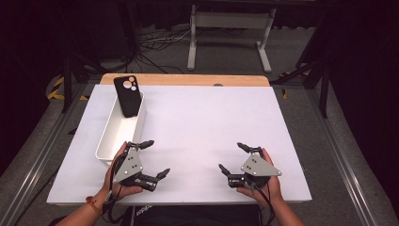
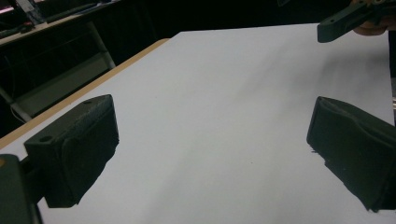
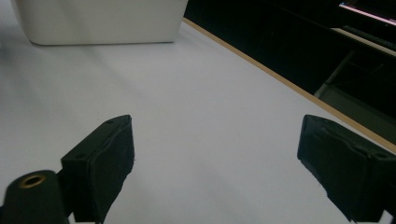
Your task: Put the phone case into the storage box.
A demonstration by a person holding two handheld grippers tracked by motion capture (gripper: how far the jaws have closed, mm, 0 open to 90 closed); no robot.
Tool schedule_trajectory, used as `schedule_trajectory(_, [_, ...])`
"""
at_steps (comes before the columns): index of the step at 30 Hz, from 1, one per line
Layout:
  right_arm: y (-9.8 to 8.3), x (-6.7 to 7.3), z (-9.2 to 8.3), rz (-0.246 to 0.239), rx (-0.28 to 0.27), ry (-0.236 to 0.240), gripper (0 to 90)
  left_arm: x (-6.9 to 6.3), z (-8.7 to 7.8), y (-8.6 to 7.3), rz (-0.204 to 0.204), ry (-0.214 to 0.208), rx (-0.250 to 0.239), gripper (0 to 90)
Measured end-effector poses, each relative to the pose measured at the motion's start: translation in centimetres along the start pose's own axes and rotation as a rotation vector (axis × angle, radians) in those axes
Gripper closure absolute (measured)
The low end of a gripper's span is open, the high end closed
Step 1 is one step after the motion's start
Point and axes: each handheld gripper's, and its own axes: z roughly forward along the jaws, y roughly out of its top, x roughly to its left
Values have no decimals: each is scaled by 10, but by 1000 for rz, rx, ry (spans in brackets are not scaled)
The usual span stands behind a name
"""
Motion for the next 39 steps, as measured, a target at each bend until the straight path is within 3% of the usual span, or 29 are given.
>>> schedule_trajectory(39, [0, 6, 3, -28, 27, 22, 114, 0, 0, 0, 12, -11, 22, 36])
